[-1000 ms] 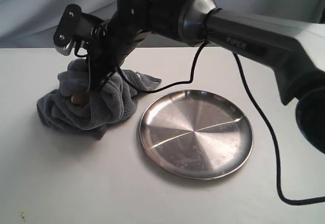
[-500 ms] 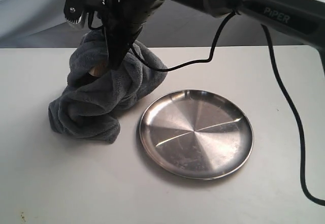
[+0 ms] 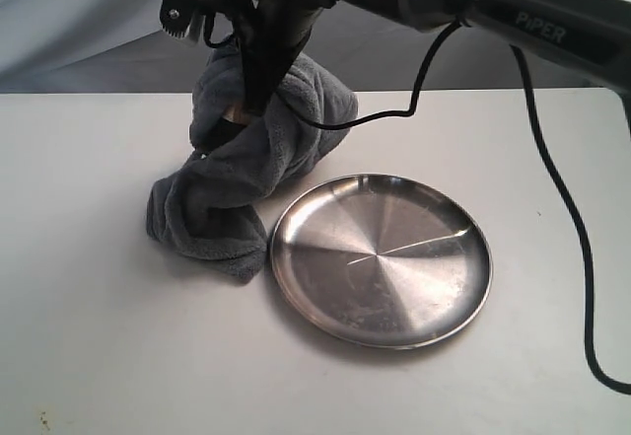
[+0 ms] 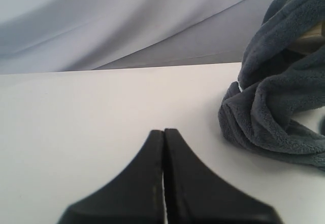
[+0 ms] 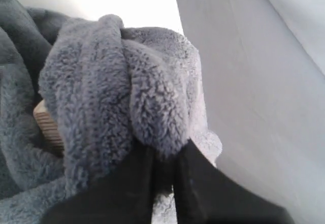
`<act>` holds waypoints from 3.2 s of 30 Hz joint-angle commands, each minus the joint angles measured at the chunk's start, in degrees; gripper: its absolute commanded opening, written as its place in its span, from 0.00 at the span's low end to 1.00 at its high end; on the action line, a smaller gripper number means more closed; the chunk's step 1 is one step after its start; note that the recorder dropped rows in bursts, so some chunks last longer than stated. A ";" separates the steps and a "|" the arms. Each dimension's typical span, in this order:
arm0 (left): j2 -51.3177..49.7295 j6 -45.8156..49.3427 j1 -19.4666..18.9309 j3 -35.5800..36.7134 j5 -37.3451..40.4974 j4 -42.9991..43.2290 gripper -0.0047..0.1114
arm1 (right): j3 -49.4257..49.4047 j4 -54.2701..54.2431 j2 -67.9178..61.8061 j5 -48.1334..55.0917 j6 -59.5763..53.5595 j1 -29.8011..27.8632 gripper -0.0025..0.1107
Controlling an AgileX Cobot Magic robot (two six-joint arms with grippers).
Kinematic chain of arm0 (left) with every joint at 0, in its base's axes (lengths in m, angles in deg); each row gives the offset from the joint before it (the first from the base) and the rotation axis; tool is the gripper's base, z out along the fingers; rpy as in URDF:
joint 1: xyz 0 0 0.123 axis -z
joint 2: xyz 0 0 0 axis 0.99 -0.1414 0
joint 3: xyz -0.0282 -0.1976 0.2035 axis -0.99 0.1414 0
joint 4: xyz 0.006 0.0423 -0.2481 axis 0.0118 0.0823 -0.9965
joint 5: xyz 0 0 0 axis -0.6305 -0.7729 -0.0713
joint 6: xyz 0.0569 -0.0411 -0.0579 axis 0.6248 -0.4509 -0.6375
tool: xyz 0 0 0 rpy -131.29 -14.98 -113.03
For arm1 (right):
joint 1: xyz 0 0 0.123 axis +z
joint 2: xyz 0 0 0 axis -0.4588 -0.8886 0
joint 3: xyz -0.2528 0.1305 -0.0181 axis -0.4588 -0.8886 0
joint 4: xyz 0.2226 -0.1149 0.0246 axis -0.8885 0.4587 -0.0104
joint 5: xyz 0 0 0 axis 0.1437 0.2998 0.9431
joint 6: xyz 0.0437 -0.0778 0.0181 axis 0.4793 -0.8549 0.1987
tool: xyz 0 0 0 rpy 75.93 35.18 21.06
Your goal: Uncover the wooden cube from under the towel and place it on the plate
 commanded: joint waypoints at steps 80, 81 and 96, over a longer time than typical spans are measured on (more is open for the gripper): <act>0.22 -0.20 0.28 0.29 -0.41 0.00 0.04 | 0.45 -24.35 12.08 -3.66 -6.65 -0.71 0.02; 0.22 -0.09 0.28 0.29 -0.41 0.00 0.04 | 0.45 -24.12 12.08 -3.66 -6.65 -0.71 0.02; 0.22 -0.20 0.28 0.29 -0.41 0.00 0.04 | 0.45 -23.99 17.56 -10.74 -6.65 -0.71 0.02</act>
